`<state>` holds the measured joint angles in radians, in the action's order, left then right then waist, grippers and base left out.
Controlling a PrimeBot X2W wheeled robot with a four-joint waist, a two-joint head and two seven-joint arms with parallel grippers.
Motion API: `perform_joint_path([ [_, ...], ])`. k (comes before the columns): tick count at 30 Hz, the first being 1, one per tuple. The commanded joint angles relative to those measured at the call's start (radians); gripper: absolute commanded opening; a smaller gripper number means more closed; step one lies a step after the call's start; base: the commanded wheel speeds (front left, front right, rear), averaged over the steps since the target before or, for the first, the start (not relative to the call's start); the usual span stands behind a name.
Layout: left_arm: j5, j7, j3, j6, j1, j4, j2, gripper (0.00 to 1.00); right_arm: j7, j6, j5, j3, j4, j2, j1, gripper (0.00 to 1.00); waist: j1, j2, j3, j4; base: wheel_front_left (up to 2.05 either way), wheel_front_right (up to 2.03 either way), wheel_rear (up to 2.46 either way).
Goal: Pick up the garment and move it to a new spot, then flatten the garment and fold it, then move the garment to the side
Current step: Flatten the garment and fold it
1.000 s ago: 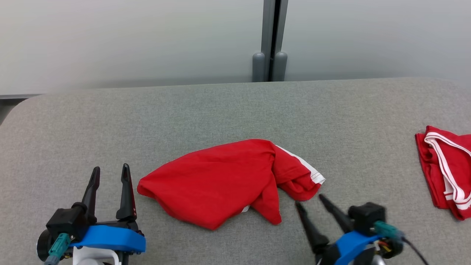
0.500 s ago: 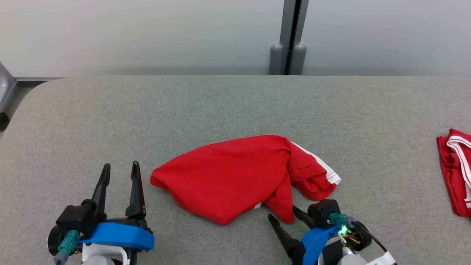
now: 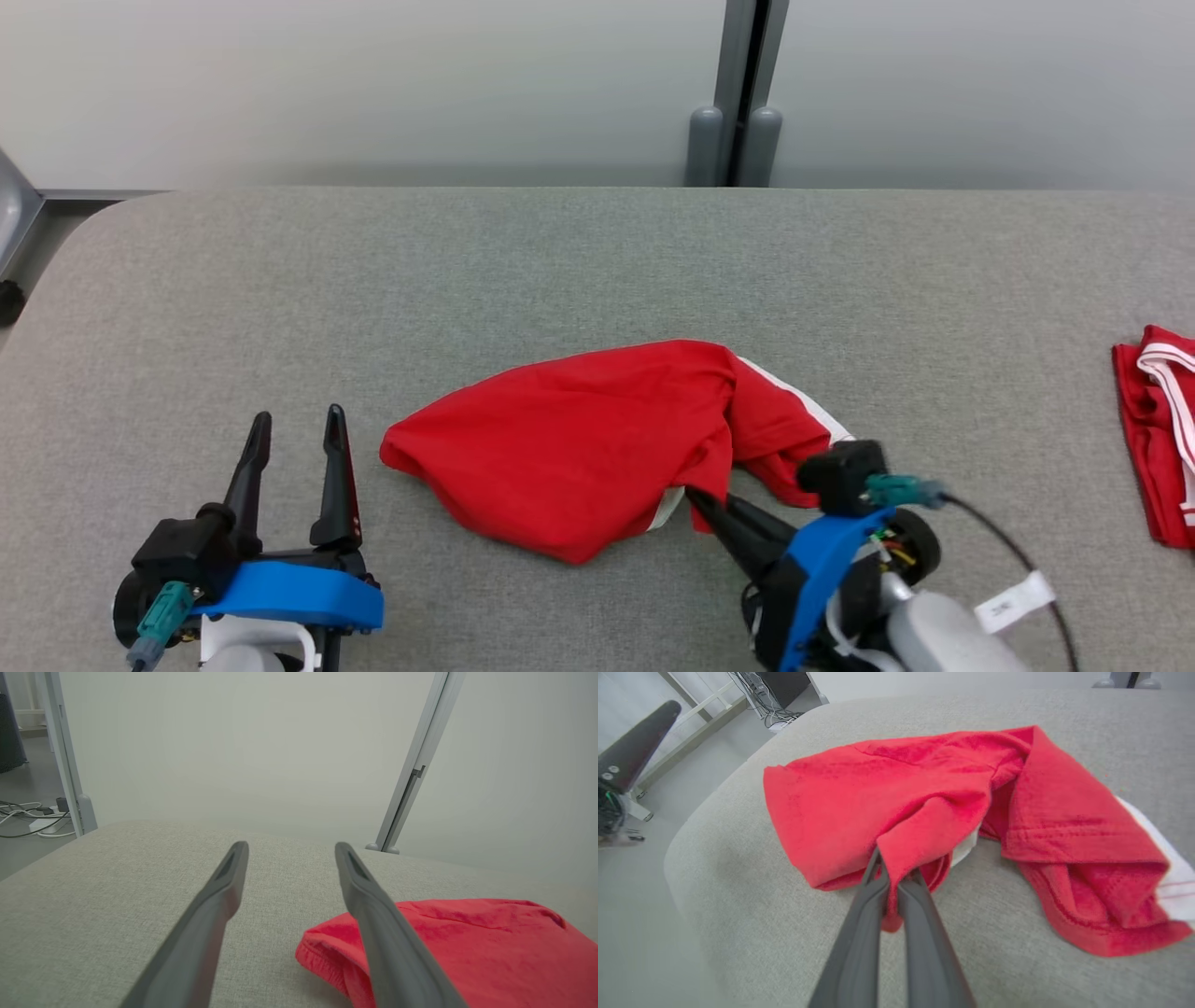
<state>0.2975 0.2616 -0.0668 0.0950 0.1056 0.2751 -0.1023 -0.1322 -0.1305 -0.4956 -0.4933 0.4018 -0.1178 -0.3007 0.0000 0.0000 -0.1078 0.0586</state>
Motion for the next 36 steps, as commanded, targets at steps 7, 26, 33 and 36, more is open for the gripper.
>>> perform_joint_path([
  [7,-0.018,0.005,0.034,0.009,-0.014,-0.016,0.003,1.00,-0.235,-0.001,-0.160,0.124,-0.486,-0.123,0.157,0.00,0.0000,0.0000,0.003,-0.026,0.00,0.00,0.00],
  [26,-0.044,0.004,0.003,0.029,0.057,-0.017,0.025,1.00,-0.452,-0.001,-0.094,0.567,-0.186,0.032,-0.044,0.00,0.0000,0.0000,-0.092,0.045,0.00,0.00,0.00],
  [33,-0.044,0.004,-0.024,0.034,0.091,-0.011,0.030,1.00,-0.351,-0.001,0.018,0.595,0.030,0.027,-0.203,0.00,0.0000,0.0000,-0.130,0.085,0.00,0.00,0.00],
  [36,-0.042,0.005,-0.024,0.036,0.093,-0.008,0.032,1.00,-0.282,-0.001,0.062,0.610,0.104,0.022,-0.252,0.00,0.0000,0.0000,-0.139,0.088,0.00,0.00,0.00],
])
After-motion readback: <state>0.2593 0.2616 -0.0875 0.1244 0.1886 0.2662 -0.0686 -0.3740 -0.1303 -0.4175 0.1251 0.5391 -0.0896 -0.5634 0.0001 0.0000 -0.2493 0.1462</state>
